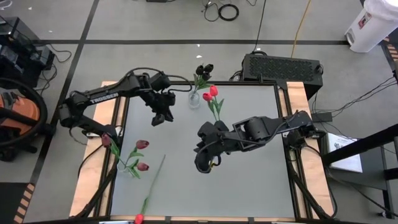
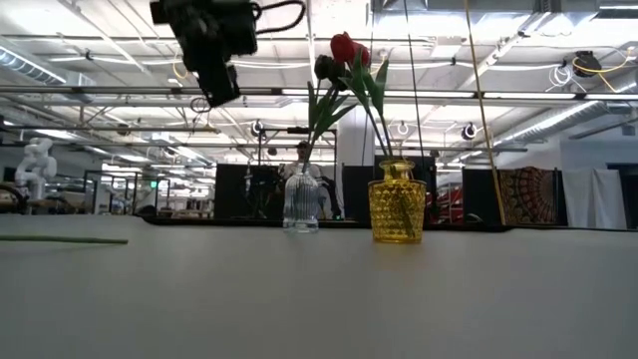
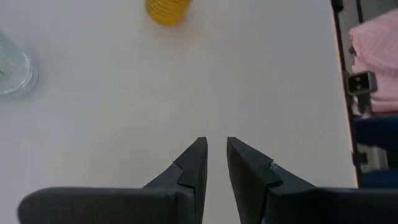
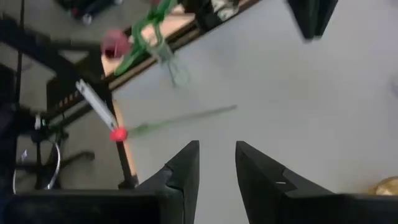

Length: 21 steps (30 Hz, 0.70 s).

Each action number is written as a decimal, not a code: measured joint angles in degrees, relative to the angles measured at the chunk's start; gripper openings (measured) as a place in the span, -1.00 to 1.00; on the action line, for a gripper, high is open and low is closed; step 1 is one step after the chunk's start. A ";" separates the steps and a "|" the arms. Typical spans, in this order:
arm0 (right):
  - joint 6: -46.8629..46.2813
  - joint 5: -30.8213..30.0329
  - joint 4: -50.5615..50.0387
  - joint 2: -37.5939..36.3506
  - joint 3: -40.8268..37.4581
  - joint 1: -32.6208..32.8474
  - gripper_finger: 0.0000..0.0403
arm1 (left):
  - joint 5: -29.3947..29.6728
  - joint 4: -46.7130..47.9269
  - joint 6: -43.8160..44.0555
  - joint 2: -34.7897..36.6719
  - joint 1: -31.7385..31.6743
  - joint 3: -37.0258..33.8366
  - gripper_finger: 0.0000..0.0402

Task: Sort flowers into vase by color
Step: Put the pink tulip into the yellow vase

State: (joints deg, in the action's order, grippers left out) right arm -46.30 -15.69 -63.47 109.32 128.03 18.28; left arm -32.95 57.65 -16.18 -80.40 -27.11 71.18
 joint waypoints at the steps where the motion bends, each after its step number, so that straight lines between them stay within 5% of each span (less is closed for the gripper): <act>1: -0.61 -0.75 0.54 0.00 0.00 0.02 -0.53 | 0.00 -1.41 0.39 -0.07 0.00 -1.15 -0.66; 21: -4.28 -6.13 8.93 0.00 -0.02 0.20 -0.53 | -7.76 -13.92 2.34 -3.74 2.75 -13.48 -0.66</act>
State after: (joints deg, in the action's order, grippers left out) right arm -50.58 -21.83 -54.54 109.32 128.01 18.48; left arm -40.71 43.73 -13.84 -84.14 -24.37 57.70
